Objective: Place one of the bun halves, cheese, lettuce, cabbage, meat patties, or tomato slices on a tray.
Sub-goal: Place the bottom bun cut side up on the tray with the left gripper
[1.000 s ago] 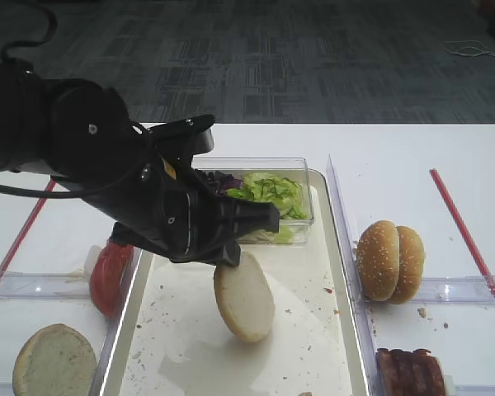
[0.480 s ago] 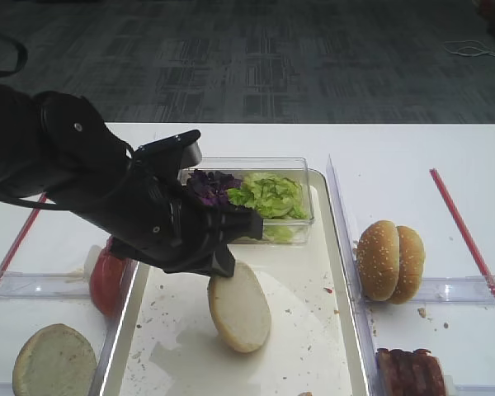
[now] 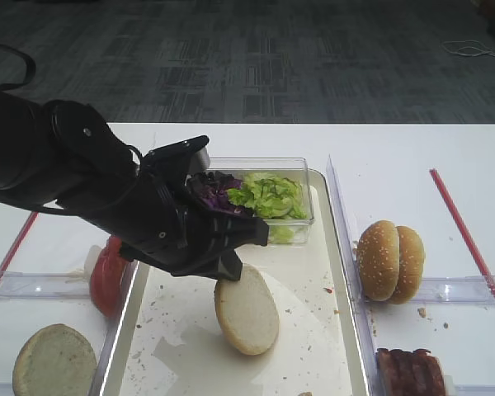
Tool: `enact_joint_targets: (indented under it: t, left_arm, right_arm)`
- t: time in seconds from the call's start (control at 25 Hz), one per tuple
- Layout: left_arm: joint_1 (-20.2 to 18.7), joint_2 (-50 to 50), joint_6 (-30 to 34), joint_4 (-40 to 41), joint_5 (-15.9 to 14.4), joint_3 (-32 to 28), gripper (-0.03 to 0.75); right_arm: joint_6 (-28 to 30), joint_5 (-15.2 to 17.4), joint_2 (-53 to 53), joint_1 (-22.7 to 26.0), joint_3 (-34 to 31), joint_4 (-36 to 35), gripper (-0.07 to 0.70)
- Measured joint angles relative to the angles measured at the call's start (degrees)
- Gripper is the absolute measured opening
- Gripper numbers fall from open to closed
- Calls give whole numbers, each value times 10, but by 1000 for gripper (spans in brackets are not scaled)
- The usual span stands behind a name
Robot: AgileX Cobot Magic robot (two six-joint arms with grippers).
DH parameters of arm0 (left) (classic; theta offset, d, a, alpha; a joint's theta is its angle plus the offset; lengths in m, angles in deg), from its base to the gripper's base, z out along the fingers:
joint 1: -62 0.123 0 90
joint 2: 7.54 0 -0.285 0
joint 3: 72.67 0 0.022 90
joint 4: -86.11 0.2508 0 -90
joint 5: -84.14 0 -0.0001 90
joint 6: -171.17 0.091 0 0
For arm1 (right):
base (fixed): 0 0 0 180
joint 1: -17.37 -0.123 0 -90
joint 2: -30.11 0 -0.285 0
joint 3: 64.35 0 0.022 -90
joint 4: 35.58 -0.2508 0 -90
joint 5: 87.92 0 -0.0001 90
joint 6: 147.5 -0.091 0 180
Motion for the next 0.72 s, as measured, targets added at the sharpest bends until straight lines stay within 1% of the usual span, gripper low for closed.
enact_joint_targets:
  t: [0.28, 0.48, 0.6, 0.72]
  left_arm:
    - [0, 0, 0, 2, 0, 0, 72]
    - [0, 0, 0, 8, -1, 0, 120]
    - [2, 0, 0, 13, -2, 0, 180]
    - [12, 0, 0, 14, -8, 0, 298]
  right_arm:
    - [0, 0, 0, 0, 0, 0, 660]
    - [0, 0, 0, 0, 0, 0, 660]
    - [1, 0, 0, 0, 0, 0, 660]
    - [1, 0, 0, 0, 0, 0, 660]
